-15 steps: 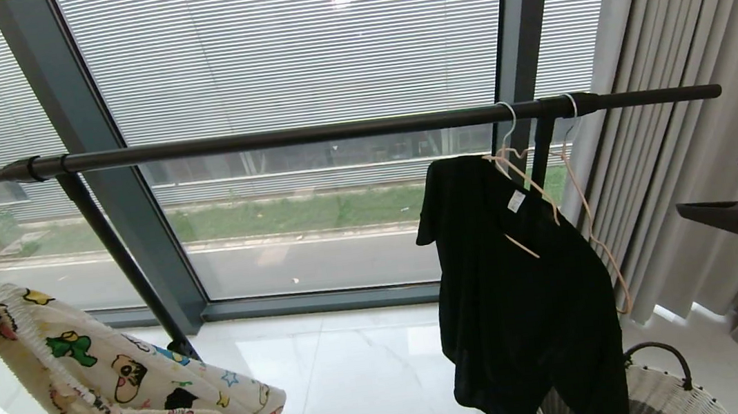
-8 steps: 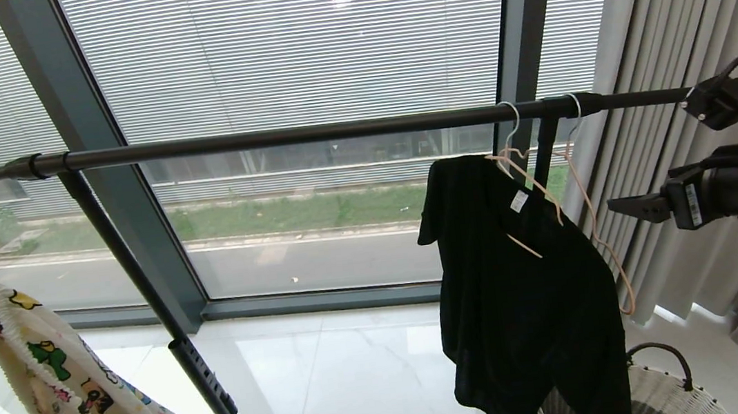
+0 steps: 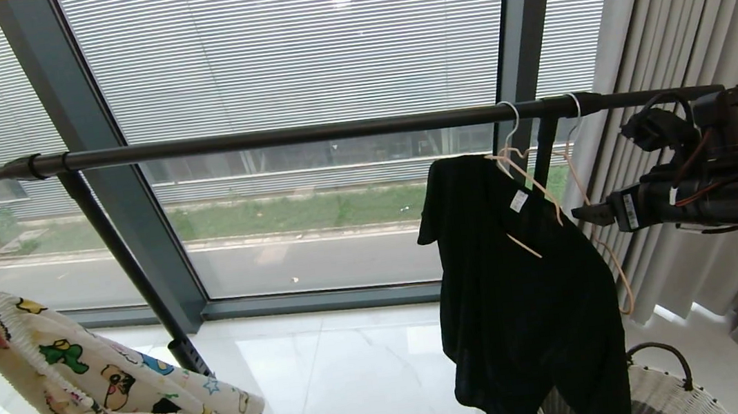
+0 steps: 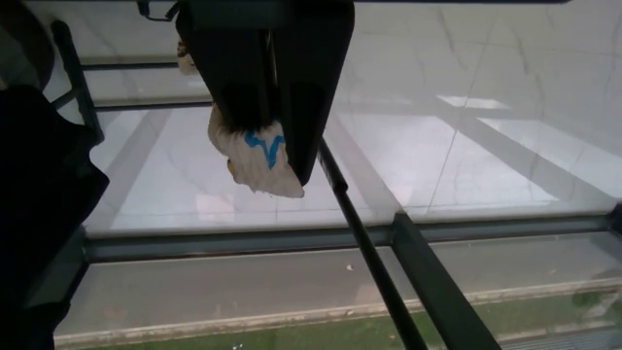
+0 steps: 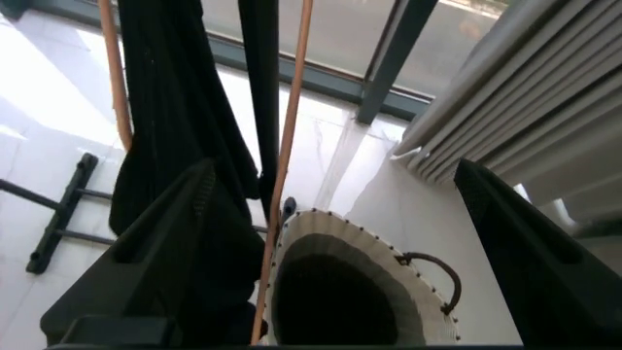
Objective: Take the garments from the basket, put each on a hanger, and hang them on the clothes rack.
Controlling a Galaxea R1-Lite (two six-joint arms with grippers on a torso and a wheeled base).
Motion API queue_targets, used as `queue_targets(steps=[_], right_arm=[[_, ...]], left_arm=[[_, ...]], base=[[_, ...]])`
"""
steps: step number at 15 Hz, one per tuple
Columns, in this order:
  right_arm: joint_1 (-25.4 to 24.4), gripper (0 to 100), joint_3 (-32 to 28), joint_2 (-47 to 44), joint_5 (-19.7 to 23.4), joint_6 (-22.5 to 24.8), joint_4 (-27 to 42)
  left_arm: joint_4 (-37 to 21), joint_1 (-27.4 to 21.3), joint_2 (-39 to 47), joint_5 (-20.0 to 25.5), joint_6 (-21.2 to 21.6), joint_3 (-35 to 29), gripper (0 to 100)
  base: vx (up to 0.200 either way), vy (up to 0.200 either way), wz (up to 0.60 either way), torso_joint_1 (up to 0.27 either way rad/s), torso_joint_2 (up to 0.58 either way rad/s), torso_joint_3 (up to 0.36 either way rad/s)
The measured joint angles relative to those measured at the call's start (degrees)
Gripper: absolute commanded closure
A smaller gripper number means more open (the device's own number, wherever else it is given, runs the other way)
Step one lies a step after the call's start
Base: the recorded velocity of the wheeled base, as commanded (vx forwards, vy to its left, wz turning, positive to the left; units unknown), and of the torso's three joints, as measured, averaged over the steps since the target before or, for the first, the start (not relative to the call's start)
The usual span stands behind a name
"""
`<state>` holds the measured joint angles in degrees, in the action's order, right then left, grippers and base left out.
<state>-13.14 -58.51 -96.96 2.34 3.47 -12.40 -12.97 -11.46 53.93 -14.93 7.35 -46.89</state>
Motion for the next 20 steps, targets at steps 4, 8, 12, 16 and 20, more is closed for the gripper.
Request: queue_targets(steps=[4, 8, 12, 16, 20], right_arm=[[-0.2, 0, 0.0, -3.8, -0.1, -0.1, -1.9], [-1.2, 0, 0.1, -5.8, -1.5, -3.1, -3.8], [-1.7, 0, 0.4, -8.0, -3.8, -3.6, -6.9], [-1.7, 0, 0.4, -8.8, -3.9, -3.6, -7.0], [-1.7, 100, 0.4, -9.0, -3.9, -3.9, -7.0]], left_arm=[[0.0, 0.0, 0.0, 0.0, 0.0, 0.5, 100], [0.0, -0.1, -0.1, 0.0, 0.0, 1.2, 100], [0.0, 0.0, -0.3, 0.0, 0.0, 1.4, 100], [0.0, 0.0, -0.4, 0.0, -0.1, 1.4, 100], [0.0, 0.0, -0.4, 0.0, 0.0, 1.4, 100]], base=[[0.000, 0.000, 0.00, 0.000, 0.00, 0.000], [0.000, 0.000, 0.00, 0.000, 0.00, 0.000], [0.000, 0.000, 0.00, 0.000, 0.00, 0.000], [0.000, 0.000, 0.00, 0.000, 0.00, 0.000], [0.000, 0.000, 0.00, 0.000, 0.00, 0.000]])
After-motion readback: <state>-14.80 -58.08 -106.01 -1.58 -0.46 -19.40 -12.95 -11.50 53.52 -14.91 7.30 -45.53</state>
